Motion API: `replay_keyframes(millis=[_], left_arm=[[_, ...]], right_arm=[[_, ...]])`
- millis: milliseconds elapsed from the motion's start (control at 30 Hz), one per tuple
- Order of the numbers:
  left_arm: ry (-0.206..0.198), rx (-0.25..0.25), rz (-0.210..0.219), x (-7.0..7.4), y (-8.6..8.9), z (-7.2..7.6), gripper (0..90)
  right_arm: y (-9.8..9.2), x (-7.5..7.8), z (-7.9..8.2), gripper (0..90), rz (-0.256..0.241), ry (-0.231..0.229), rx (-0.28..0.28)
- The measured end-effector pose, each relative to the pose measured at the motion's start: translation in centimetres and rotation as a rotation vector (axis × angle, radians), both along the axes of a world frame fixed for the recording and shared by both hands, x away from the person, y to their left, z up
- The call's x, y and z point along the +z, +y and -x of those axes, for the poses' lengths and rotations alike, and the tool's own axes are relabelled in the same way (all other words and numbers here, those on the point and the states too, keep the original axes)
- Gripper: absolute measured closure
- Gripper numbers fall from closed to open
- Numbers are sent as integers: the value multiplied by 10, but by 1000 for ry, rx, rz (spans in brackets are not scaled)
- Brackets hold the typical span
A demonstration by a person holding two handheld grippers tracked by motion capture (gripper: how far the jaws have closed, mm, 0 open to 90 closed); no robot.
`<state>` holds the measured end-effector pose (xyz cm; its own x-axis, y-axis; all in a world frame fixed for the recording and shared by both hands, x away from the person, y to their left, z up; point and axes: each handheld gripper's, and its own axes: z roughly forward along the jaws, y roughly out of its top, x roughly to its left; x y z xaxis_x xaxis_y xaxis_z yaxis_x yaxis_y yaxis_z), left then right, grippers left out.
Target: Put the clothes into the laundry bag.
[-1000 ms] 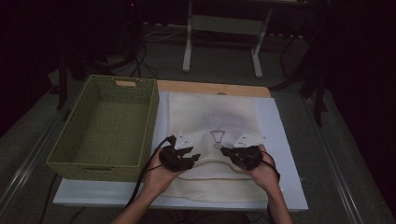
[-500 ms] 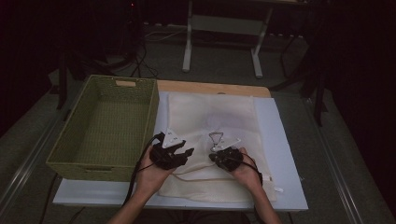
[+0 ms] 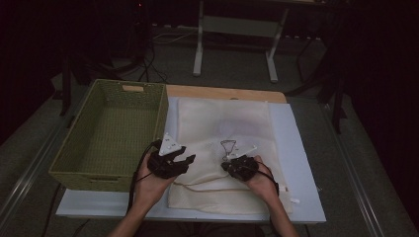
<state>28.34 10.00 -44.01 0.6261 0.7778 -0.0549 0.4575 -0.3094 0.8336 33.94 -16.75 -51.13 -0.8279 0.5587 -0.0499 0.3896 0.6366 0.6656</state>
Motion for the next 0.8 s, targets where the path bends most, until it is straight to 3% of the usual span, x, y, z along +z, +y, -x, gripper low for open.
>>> replay_keyframes(millis=[300, 500, 800], left_arm=[[16, 6, -3, -4, 4, -1, 554], [21, -15, -9, -6, 4, 2, 548], [16, -15, -2, -5, 8, 5, 544]], right_arm=[[0, 10, 0, 836, -35, -22, 14], [4, 19, -3, 827, -47, -26, 44], [10, 25, -6, 822, -40, -28, 74]])
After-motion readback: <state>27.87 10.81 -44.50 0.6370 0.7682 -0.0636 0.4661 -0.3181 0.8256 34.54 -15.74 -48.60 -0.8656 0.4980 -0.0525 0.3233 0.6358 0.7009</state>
